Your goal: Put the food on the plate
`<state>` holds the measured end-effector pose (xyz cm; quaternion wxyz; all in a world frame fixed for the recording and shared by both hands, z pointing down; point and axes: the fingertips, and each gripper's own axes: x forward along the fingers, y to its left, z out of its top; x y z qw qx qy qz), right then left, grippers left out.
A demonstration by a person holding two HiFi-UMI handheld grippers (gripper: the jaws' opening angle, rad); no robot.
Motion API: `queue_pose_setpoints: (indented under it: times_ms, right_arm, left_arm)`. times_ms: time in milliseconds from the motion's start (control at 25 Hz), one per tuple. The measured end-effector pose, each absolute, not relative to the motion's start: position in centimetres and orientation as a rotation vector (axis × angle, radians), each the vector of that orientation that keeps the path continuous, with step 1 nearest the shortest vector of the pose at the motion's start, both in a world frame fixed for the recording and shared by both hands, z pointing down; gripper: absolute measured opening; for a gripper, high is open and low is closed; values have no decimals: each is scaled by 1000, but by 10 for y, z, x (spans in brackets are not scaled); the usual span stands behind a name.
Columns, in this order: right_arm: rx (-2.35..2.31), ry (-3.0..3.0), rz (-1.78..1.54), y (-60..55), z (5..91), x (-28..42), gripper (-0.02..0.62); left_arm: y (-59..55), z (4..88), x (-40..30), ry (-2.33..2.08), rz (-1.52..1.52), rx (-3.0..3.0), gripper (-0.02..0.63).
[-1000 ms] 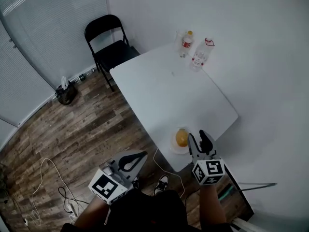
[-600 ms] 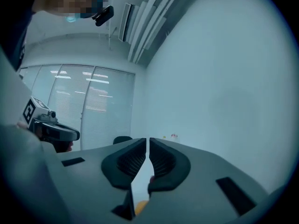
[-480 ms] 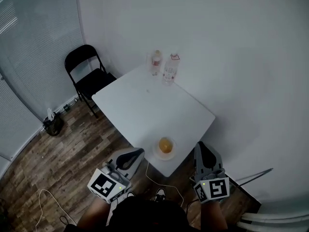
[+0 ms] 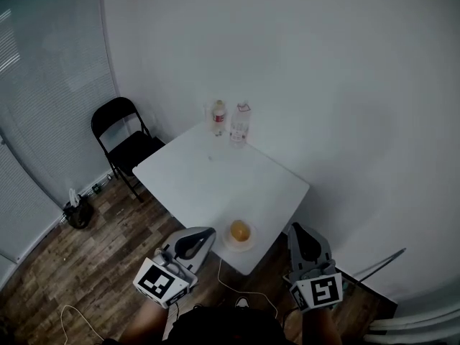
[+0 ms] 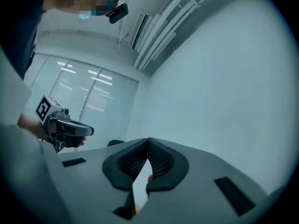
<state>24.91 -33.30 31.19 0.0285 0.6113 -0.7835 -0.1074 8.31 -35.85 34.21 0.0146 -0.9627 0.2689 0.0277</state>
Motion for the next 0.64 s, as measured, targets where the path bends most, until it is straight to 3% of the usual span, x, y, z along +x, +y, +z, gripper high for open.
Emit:
queue_pose_setpoints:
  times_ms: [640]
  right_arm:
    - [1780, -2387, -384, -333, 323, 242, 21]
  left_arm:
    - [-345, 341, 92, 844, 68, -3001, 23]
